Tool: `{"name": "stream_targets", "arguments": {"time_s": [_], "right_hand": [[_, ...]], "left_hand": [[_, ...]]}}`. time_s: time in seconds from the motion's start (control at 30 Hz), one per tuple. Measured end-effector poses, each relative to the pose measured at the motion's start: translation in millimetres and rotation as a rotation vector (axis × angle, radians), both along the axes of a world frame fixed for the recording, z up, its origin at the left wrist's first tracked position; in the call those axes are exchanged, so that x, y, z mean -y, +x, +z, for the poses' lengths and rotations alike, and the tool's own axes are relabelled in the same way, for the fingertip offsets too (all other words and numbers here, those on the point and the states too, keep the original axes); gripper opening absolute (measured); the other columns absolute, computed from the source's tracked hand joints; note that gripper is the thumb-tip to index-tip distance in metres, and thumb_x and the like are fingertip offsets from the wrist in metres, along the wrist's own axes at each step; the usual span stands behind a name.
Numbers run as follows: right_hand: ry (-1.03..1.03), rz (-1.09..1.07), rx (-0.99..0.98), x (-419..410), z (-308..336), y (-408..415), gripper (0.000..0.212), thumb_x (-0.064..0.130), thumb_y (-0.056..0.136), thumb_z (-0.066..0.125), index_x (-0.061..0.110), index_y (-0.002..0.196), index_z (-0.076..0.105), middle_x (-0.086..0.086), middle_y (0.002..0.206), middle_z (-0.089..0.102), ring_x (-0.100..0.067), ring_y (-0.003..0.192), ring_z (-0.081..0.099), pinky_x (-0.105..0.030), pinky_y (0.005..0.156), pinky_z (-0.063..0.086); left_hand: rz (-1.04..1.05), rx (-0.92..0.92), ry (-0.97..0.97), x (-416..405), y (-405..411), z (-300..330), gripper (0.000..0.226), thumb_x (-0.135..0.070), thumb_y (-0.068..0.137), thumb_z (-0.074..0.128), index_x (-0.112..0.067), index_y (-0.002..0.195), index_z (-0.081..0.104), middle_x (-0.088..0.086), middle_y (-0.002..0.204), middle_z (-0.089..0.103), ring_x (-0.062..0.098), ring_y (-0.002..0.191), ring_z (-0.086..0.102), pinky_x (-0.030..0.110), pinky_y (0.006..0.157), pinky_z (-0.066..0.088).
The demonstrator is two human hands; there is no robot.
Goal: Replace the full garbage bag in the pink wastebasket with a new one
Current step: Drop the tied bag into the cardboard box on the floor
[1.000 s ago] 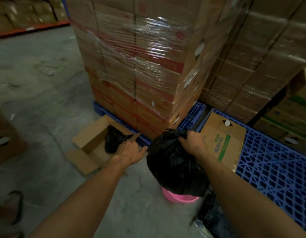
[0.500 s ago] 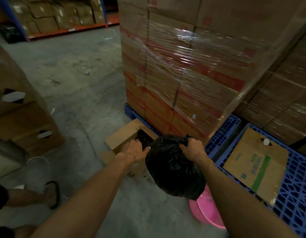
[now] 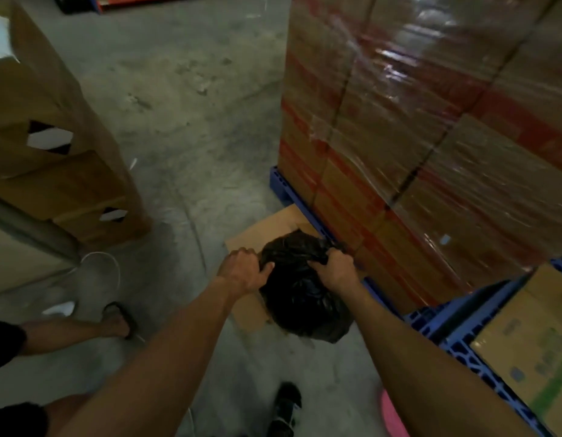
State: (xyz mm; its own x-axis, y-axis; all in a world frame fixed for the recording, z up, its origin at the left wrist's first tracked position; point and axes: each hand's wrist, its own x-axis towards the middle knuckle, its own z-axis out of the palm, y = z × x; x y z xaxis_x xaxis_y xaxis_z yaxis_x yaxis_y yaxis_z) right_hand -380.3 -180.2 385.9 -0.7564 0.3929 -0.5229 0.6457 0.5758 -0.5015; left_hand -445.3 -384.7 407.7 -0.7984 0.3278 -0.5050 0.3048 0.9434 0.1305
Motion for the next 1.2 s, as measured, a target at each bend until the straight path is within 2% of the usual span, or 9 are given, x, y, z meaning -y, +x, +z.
{"name": "stream_targets", "arguments": {"time_s": [0.07,0.1,0.27,0.43,0.53,0.7,0.97,1.1,1.2], "right_hand": [[0.011,0.021,0.031,2,-28,-29,0.044,0.041,0.095,0.064,0.010,0.126,0.059,-0.012,0.107,0.065,-0.031,0.093,0.062,-0.040,0.073,0.057],[0.015,0.023,0.044,3,-43,-42,0.044,0.042,0.095,0.064,0.011,0.125,0.059,-0.012,0.108,0.064,-0.030,0.092,0.062,-0.040,0.074,0.056],[0.002,-0.002,0.109,2,-138,-102,0.050,0.047,0.091,0.066,0.013,0.127,0.058,-0.011,0.125,0.063,-0.032,0.109,0.062,-0.045,0.097,0.053],[-0.027,-0.093,0.171,12,-209,-131,0.055,0.042,0.094,0.066,0.010,0.137,0.053,-0.014,0.136,0.057,-0.034,0.123,0.057,-0.044,0.105,0.048],[-0.057,-0.120,0.225,16,-228,-132,0.044,0.039,0.097,0.061,0.012,0.131,0.058,-0.013,0.130,0.059,-0.031,0.119,0.058,-0.040,0.099,0.050],[0.012,-0.001,0.229,19,-192,-117,0.050,0.045,0.096,0.059,0.007,0.127,0.058,-0.014,0.124,0.061,-0.031,0.119,0.058,-0.040,0.096,0.051],[0.090,0.066,0.243,12,-80,-62,0.079,0.057,0.092,0.061,0.010,0.151,0.038,-0.012,0.154,0.038,-0.031,0.136,0.044,-0.039,0.107,0.043],[0.056,-0.018,0.266,2,-37,-20,0.080,0.065,0.087,0.060,0.014,0.146,0.043,-0.011,0.133,0.056,-0.031,0.117,0.059,-0.035,0.086,0.050],[0.048,-0.082,0.242,-8,-4,20,0.077,0.063,0.090,0.059,0.012,0.145,0.041,-0.011,0.131,0.057,-0.033,0.116,0.060,-0.042,0.090,0.053]], "left_hand": [[-0.023,-0.003,-0.007,-2,-24,-23,0.072,-0.060,0.098,0.035,0.001,0.133,0.049,0.023,0.133,0.054,0.035,0.121,0.053,0.037,0.099,0.043],[-0.038,-0.002,-0.013,-3,-36,-36,0.071,-0.059,0.098,0.035,0.001,0.133,0.049,0.023,0.133,0.055,0.035,0.120,0.054,0.037,0.098,0.043],[-0.114,0.001,-0.040,-12,-100,-106,0.070,-0.058,0.098,0.035,0.002,0.133,0.050,0.023,0.131,0.054,0.035,0.119,0.054,0.038,0.099,0.043],[-0.200,0.013,-0.074,-10,-138,-169,0.068,-0.056,0.099,0.035,0.002,0.131,0.051,0.023,0.130,0.055,0.035,0.119,0.054,0.037,0.097,0.043],[-0.235,0.023,-0.089,-4,-148,-188,0.067,-0.056,0.099,0.035,0.001,0.130,0.051,0.023,0.130,0.055,0.035,0.119,0.053,0.037,0.096,0.042],[-0.278,0.050,-0.088,2,-147,-171,0.068,-0.055,0.099,0.038,0.003,0.132,0.049,0.024,0.130,0.054,0.036,0.119,0.053,0.038,0.097,0.043],[-0.398,0.076,-0.063,-20,-114,-93,0.070,-0.057,0.098,0.037,0.001,0.136,0.047,0.023,0.133,0.053,0.036,0.122,0.051,0.040,0.099,0.043],[-0.465,0.062,-0.036,-46,-85,-52,0.072,-0.059,0.097,0.038,0.000,0.139,0.046,0.021,0.136,0.052,0.034,0.123,0.052,0.039,0.098,0.043],[-0.540,0.048,-0.047,-72,-56,-24,0.074,-0.062,0.097,0.035,-0.003,0.138,0.047,0.019,0.137,0.052,0.033,0.122,0.053,0.039,0.095,0.045]]}}
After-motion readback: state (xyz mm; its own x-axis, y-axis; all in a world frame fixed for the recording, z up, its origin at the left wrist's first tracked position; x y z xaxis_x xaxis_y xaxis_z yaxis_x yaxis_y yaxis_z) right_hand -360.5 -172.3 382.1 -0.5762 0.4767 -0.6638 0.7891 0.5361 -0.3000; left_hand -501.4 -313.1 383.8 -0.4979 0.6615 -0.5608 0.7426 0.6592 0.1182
